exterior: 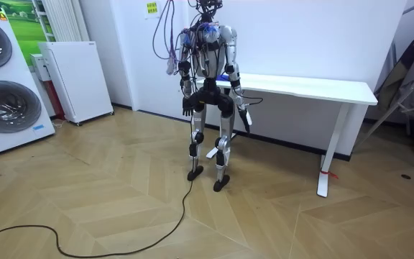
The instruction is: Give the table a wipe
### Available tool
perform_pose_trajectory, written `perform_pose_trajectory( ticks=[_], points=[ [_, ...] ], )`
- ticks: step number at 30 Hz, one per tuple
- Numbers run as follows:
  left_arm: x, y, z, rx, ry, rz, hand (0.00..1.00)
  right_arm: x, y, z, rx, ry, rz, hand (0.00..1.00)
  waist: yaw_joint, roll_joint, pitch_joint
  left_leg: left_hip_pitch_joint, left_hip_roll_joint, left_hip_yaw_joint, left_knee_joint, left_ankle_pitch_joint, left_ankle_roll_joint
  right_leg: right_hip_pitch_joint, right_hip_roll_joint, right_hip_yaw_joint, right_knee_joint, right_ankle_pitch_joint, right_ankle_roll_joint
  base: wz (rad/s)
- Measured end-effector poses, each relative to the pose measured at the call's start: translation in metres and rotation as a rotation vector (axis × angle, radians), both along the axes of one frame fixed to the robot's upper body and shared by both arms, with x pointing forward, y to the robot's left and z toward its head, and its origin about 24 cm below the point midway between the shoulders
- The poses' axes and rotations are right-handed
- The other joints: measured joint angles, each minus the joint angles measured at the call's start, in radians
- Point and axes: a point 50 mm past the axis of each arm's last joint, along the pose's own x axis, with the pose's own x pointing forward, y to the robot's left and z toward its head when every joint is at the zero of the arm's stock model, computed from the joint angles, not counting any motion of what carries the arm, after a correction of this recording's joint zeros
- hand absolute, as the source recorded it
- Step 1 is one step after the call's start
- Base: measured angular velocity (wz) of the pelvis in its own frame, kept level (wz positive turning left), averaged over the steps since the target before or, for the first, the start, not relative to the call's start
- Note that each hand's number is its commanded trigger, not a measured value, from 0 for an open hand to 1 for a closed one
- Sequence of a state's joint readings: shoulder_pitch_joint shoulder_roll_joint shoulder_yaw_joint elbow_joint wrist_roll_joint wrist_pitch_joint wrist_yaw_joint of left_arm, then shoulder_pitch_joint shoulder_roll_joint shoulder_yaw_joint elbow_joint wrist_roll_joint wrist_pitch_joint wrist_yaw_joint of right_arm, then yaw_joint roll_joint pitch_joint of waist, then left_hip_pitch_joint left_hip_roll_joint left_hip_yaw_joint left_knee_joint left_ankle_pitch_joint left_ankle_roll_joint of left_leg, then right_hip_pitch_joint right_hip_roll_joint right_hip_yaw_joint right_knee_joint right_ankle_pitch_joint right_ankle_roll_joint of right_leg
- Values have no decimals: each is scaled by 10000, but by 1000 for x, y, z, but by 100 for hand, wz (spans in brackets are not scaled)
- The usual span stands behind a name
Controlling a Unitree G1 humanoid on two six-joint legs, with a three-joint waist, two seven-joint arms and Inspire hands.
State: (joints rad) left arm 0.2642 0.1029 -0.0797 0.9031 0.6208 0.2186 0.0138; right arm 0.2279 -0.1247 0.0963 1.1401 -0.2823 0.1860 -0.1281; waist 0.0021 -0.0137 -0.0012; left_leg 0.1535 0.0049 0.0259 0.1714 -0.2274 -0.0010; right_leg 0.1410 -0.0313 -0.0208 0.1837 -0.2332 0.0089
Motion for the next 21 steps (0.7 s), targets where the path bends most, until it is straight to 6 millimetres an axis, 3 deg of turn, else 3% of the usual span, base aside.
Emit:
perform_pose_trajectory(
  ticks=[16,21],
  points=[
    [-5,0,-1,174,28,24,0,-2,0,-1,13,150,-123,0,35,-44,20,-12,3,1,5,0,0,0,-2,-33,21,-1,0,0],
    [-9,1,-2,278,151,54,0,-5,1,-1,129,81,-996,0,33,-57,32,50,2,40,-15,0,0,19,3,36,20,-1,1,-2]
  ],
)
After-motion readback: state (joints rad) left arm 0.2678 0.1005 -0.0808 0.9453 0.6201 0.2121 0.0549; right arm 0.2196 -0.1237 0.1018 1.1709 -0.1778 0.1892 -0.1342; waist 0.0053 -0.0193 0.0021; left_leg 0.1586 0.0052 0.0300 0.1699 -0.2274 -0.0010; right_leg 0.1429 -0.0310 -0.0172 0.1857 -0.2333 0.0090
